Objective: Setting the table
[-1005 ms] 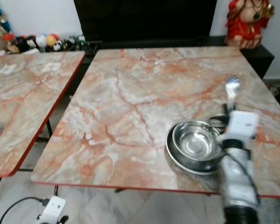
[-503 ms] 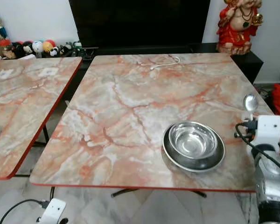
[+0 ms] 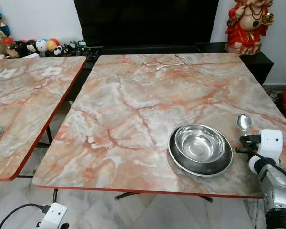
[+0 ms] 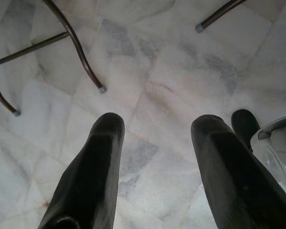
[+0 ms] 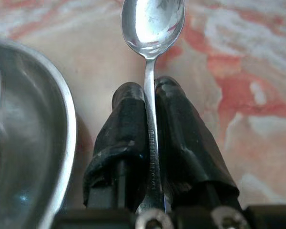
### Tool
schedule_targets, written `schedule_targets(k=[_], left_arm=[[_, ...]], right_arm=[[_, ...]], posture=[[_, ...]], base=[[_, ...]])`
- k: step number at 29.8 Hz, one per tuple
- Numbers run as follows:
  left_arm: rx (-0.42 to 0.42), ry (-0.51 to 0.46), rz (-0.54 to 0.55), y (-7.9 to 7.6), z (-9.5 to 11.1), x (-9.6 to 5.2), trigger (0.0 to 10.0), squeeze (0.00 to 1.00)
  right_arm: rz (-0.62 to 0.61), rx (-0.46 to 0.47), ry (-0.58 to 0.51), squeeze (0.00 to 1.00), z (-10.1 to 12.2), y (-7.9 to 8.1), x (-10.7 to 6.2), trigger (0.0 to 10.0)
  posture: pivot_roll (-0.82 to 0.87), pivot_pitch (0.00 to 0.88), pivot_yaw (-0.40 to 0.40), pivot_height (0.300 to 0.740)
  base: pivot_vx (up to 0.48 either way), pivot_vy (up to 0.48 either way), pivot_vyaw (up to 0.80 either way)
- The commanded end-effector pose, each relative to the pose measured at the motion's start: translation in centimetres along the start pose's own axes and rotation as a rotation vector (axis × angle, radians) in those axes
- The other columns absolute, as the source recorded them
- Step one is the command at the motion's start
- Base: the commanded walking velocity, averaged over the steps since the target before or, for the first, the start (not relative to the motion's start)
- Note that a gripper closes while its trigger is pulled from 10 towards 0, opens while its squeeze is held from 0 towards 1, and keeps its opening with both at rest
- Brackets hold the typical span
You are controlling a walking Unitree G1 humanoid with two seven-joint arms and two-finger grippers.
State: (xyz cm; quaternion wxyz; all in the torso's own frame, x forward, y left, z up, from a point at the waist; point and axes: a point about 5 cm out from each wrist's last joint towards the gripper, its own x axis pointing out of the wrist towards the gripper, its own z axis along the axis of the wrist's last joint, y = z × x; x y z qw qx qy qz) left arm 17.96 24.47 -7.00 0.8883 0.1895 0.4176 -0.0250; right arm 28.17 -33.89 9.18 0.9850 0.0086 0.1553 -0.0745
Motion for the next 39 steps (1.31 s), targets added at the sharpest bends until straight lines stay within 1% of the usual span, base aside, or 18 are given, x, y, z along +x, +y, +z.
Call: schedule_targets(k=[1, 3, 5, 10, 22, 26, 29, 39], left_arm=[[0.014, 0.027, 0.001, 0.5, -0.7, -0.2, 10.0, 0.00], [0.017, 0.027, -0.001, 0.5, -0.7, -0.2, 10.0, 0.00], [0.019, 0.027, -0.002, 0.6, -0.7, -0.2, 10.0, 0.00], [0.024, 0.029, -0.004, 0.6, -0.7, -0.2, 10.0, 0.00], [0.027, 0.032, -0.004, 0.6, -0.7, -0.2, 10.0, 0.00], [0.026, 0.032, -0.002, 0.6, -0.7, -0.2, 10.0, 0.00], [0.026, 0.034, -0.001, 0.7, -0.8, -0.2, 10.0, 0.00], [0.025, 0.043, 0.001, 0.8, -1.1, -0.3, 10.0, 0.00]], right_arm=[[-0.012, 0.007, 0.043, 0.00, -1.1, -0.4, -0.3, 10.0], [-0.015, 0.027, 0.044, 0.00, -1.3, -0.4, -0.3, 10.0], [-0.041, 0.017, 0.050, 0.00, -1.6, -0.6, -0.4, 10.0], [-0.028, 0.033, 0.050, 0.00, -1.8, -0.4, -0.3, 10.0], [0.014, 0.051, 0.051, 0.00, -2.3, 1.1, 0.3, 10.0], [-0.004, 0.058, 0.044, 0.00, -2.2, 1.0, 0.3, 10.0], [-0.043, 0.062, 0.030, 0.00, -2.1, 0.7, 0.4, 10.0], [-0.072, 0.065, 0.034, 0.00, -2.1, 0.5, 0.4, 10.0]], posture=[[0.01, 0.000, 0.062, 0.740], [0.01, 0.000, 0.063, 0.740], [0.01, 0.000, 0.067, 0.740], [0.01, 0.000, 0.069, 0.740], [0.01, 0.000, 0.068, 0.740], [0.01, 0.000, 0.068, 0.740], [0.02, 0.000, 0.070, 0.740], [0.02, 0.000, 0.070, 0.740]], base=[[0.000, 0.000, 0.00], [0.000, 0.000, 0.00], [0.000, 0.000, 0.00], [0.000, 0.000, 0.00], [0.000, 0.000, 0.00], [0.000, 0.000, 0.00], [0.000, 0.000, 0.00], [0.000, 0.000, 0.00]])
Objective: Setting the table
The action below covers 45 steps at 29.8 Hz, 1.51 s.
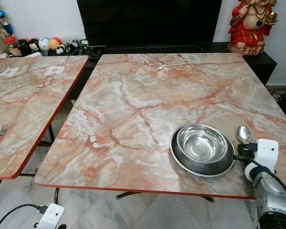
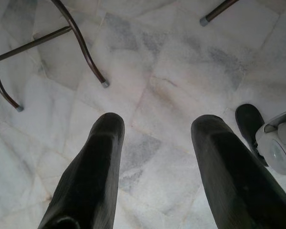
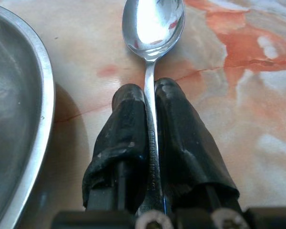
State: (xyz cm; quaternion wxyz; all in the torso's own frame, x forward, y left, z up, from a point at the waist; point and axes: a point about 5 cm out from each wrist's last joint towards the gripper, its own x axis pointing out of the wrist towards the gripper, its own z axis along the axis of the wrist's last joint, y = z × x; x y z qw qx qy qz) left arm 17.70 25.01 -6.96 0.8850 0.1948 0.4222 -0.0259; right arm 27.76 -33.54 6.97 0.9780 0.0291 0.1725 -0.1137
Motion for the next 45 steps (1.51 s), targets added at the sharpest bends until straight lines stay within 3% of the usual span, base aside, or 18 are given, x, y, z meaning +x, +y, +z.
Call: schedule_targets(k=[1, 14, 21, 22, 23, 45], left_arm=[[0.013, 0.032, 0.000, 0.4, -0.8, -0.2, 10.0, 0.00], [0.012, 0.033, 0.002, 0.3, -0.7, -0.2, 10.0, 0.00], [0.011, 0.032, 0.002, 0.2, -0.7, -0.2, 10.0, 0.00], [0.010, 0.032, 0.001, 0.2, -0.7, -0.2, 10.0, 0.00], [0.010, 0.032, 0.001, 0.2, -0.7, -0.2, 10.0, 0.00], [0.011, 0.031, -0.001, 0.2, -0.7, -0.2, 10.0, 0.00]], right_arm=[[0.005, 0.015, -0.003, 0.00, 0.1, 0.3, 0.2, 10.0], [0.054, 0.016, 0.002, 0.00, -0.1, 1.7, 0.6, 10.0], [0.052, 0.015, 0.001, 0.00, -0.1, 1.7, 0.6, 10.0], [0.051, 0.013, 0.001, 0.15, 0.0, 1.7, 0.6, 10.0], [0.043, 0.009, 0.002, 0.20, 0.0, 1.5, 0.6, 10.0], [0.009, 0.005, 0.006, 0.20, 0.1, 0.6, 0.4, 10.0]], posture=[[0.02, 0.000, 0.070, 0.740], [0.03, 0.002, 0.070, 0.740], [0.03, 0.002, 0.070, 0.740], [0.03, 0.002, 0.070, 0.740], [0.03, 0.002, 0.070, 0.740], [0.03, 0.008, 0.073, 0.740]], base=[[0.000, 0.000, 0.00], [0.000, 0.000, 0.00], [0.000, 0.000, 0.00], [0.000, 0.000, 0.00], [0.000, 0.000, 0.00], [0.000, 0.000, 0.00]])
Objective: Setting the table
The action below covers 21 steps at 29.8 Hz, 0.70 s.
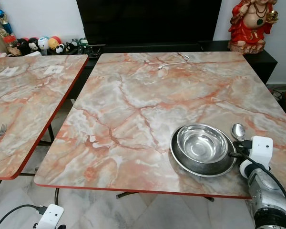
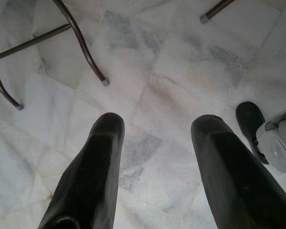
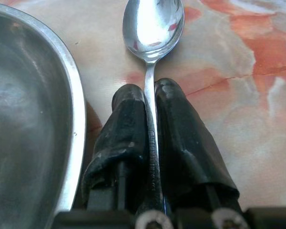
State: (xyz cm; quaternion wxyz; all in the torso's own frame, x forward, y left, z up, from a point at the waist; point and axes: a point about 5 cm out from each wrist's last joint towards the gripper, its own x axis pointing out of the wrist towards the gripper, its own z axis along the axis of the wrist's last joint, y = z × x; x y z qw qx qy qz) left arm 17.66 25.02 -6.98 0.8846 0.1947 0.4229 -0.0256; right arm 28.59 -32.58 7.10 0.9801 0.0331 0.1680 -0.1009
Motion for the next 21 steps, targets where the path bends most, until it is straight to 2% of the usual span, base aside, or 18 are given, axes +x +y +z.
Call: schedule_targets(k=[1, 4, 5, 6, 11, 12, 18, 20, 21], left_arm=[[0.012, 0.030, -0.001, 0.20, -0.63, -0.15, 10.0, 0.00], [0.011, 0.032, -0.001, 0.21, -0.65, -0.15, 10.0, 0.00], [0.012, 0.034, 0.000, 0.21, -0.67, -0.15, 10.0, 0.00], [0.012, 0.035, 0.000, 0.21, -0.69, -0.15, 10.0, 0.00], [0.011, 0.036, 0.000, 0.25, -0.72, -0.16, 10.0, 0.00], [0.011, 0.037, 0.000, 0.26, -0.72, -0.16, 10.0, 0.00], [0.010, 0.038, 0.000, 0.26, -0.78, -0.18, 10.0, 0.00], [0.010, 0.039, -0.001, 0.24, -0.82, -0.19, 10.0, 0.00], [0.011, 0.039, -0.001, 0.24, -0.83, -0.20, 10.0, 0.00]], right_arm=[[-0.017, 0.001, 0.014, 0.20, -0.22, -0.49, -0.12, 10.0], [-0.018, 0.001, 0.015, 0.20, -0.24, -0.51, -0.13, 10.0], [-0.017, 0.002, 0.014, 0.32, -0.24, -0.50, -0.13, 10.0], [-0.016, 0.002, 0.014, 0.51, -0.24, -0.49, -0.13, 10.0], [-0.015, 0.002, 0.014, 0.52, -0.24, -0.43, -0.10, 10.0], [-0.014, 0.002, 0.013, 0.65, -0.24, -0.40, -0.09, 10.0], [-0.012, 0.009, -0.009, 0.64, 0.07, -0.29, -0.04, 10.0], [-0.017, 0.010, -0.034, 0.58, 0.49, -0.30, -0.03, 10.0], [-0.018, 0.014, -0.045, 0.51, 0.66, -0.30, -0.02, 10.0]], posture=[[0.03, 0.008, 0.073, 0.740], [0.03, 0.008, 0.073, 0.740], [0.03, 0.008, 0.073, 0.740], [0.03, 0.008, 0.073, 0.740], [0.03, 0.009, 0.073, 0.740], [0.03, 0.009, 0.073, 0.740], [0.03, 0.009, 0.073, 0.740], [0.03, 0.009, 0.073, 0.740], [0.03, 0.009, 0.073, 0.740]], base=[[0.000, 0.000, 0.00], [0.000, 0.000, 0.00], [0.000, 0.000, 0.00], [0.000, 0.000, 0.00], [0.000, 0.000, 0.00], [0.000, 0.000, 0.00], [0.000, 0.000, 0.00], [0.000, 0.000, 0.00], [0.000, 0.000, 0.00]])
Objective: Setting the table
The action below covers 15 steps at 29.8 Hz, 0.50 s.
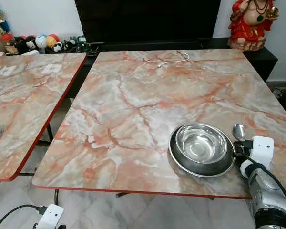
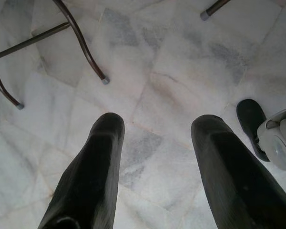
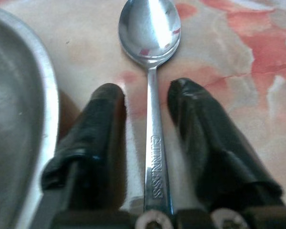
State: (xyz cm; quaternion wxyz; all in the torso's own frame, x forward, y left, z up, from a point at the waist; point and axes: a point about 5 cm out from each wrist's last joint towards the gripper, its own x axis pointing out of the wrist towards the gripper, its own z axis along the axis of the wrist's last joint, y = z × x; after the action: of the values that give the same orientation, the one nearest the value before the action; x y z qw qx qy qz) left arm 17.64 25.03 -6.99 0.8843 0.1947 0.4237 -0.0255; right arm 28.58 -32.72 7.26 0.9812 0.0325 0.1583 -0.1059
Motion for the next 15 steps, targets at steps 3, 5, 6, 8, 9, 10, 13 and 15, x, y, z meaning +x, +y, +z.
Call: schedule_targets(k=[3, 5, 6, 8, 9, 10, 13, 15], left_arm=[[0.011, 0.039, 0.000, 0.2, -0.8, -0.2, 10.0, 0.00], [0.010, 0.039, 0.000, 0.2, -0.9, -0.2, 10.0, 0.00], [0.010, 0.040, 0.000, 0.2, -0.9, -0.2, 10.0, 0.00], [0.010, 0.040, 0.000, 0.2, -0.9, -0.2, 10.0, 0.00], [0.010, 0.039, 0.000, 0.2, -0.9, -0.2, 10.0, 0.00], [0.010, 0.039, -0.001, 0.2, -0.9, -0.2, 10.0, 0.00], [0.011, 0.035, -0.003, 0.1, -0.8, -0.2, 10.0, 0.00], [0.012, 0.031, -0.004, 0.1, -0.7, -0.2, 10.0, 0.00]], right_arm=[[-0.003, 0.012, -0.039, 0.00, 0.8, -0.1, 0.0, 10.0], [-0.003, 0.010, -0.041, 0.00, 0.8, -0.1, 0.0, 10.0], [-0.003, 0.009, -0.041, 0.00, 0.9, -0.1, 0.0, 10.0], [-0.008, 0.007, -0.052, 0.00, 1.1, -0.2, 0.0, 10.0], [-0.010, 0.006, -0.057, 0.00, 1.2, -0.2, 0.0, 10.0], [-0.013, 0.006, -0.068, 0.00, 1.4, -0.3, 0.0, 10.0], [-0.025, 0.005, -0.104, 0.00, 1.9, -0.4, -0.1, 10.0], [-0.034, 0.010, -0.127, 0.00, 2.2, -0.4, -0.1, 10.0]], posture=[[0.03, 0.009, 0.073, 0.740], [0.03, 0.009, 0.073, 0.740], [0.03, 0.009, 0.073, 0.740], [0.03, 0.009, 0.073, 0.740], [0.03, 0.012, 0.074, 0.740], [0.03, 0.012, 0.074, 0.740], [0.02, 0.013, 0.076, 0.740], [0.02, 0.013, 0.076, 0.740]], base=[[0.000, 0.000, 0.00], [0.000, 0.000, 0.00], [0.000, 0.000, 0.00], [0.000, 0.000, 0.00], [0.000, 0.000, 0.00], [0.000, 0.000, 0.00], [0.000, 0.000, 0.00], [0.000, 0.000, 0.00]])
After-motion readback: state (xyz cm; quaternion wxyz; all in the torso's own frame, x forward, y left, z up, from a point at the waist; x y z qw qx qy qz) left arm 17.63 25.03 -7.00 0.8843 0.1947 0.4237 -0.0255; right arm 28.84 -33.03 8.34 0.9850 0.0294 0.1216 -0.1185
